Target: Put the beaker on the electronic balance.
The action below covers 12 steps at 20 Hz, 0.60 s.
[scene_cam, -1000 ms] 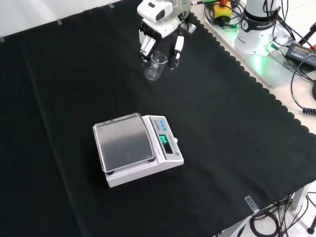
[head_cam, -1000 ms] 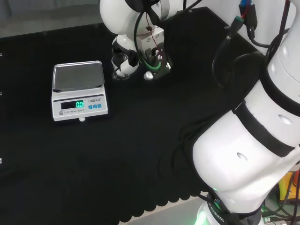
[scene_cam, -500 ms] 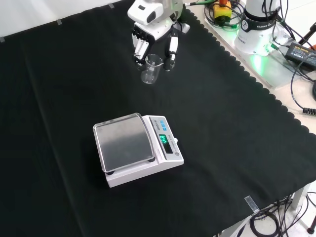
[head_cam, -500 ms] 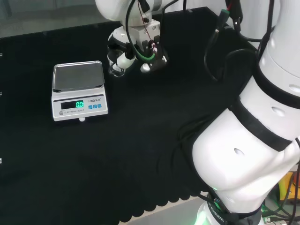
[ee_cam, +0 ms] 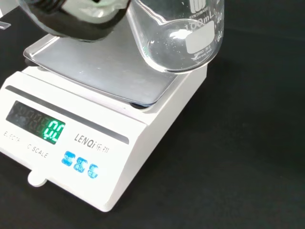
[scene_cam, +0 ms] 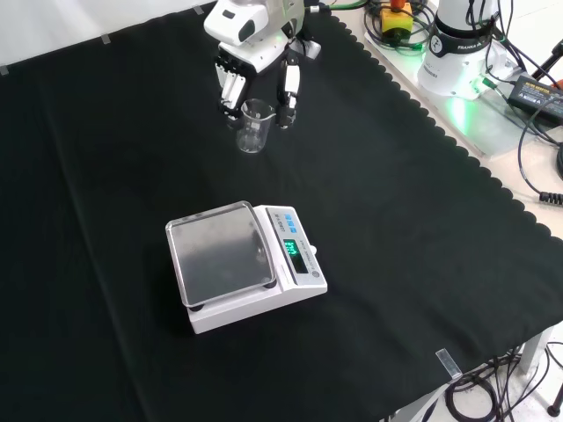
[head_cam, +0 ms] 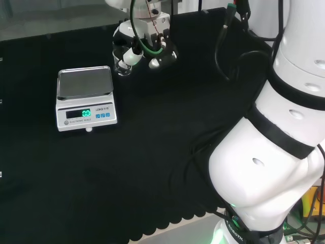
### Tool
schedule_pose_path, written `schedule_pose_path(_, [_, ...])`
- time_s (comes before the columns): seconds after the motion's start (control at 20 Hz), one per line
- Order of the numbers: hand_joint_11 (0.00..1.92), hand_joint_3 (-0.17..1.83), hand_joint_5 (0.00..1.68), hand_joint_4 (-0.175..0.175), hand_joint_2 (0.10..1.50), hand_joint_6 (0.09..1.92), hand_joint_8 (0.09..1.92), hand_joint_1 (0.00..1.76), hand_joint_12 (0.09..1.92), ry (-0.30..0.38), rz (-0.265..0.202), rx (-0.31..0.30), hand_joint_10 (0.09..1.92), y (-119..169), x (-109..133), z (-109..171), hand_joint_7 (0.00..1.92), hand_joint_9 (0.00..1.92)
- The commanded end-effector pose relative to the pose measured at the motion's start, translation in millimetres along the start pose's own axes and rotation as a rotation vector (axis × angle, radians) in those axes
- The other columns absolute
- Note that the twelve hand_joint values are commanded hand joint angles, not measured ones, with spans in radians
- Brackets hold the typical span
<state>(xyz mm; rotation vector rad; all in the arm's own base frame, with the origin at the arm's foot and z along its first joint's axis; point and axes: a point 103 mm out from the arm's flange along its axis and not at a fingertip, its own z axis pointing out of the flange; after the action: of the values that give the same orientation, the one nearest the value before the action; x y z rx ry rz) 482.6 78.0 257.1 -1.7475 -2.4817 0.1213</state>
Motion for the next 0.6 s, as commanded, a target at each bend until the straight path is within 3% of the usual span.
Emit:
schedule_pose_path(0.05, [1.51, 0.03, 0.93, -0.078, 1.12, 1.07, 0.79, 1.1, 0.65, 0.021, -0.076, 0.052, 0.27, 37.7, 22.9, 5.2, 0.97, 1.49])
schedule_pose_path(0.3, [1.51, 0.03, 0.93, -0.078, 1.12, 1.08, 0.79, 1.1, 0.65, 0.035, -0.117, 0.083, 0.27, 62.7, 39.9, 13.2, 0.97, 1.49])
schedule_pose_path(0.6, [1.52, 0.03, 0.93, -0.077, 1.12, 1.08, 0.79, 1.1, 0.65, 0.047, -0.132, 0.11, 0.27, 90.8, 53.3, 23.1, 0.97, 1.49])
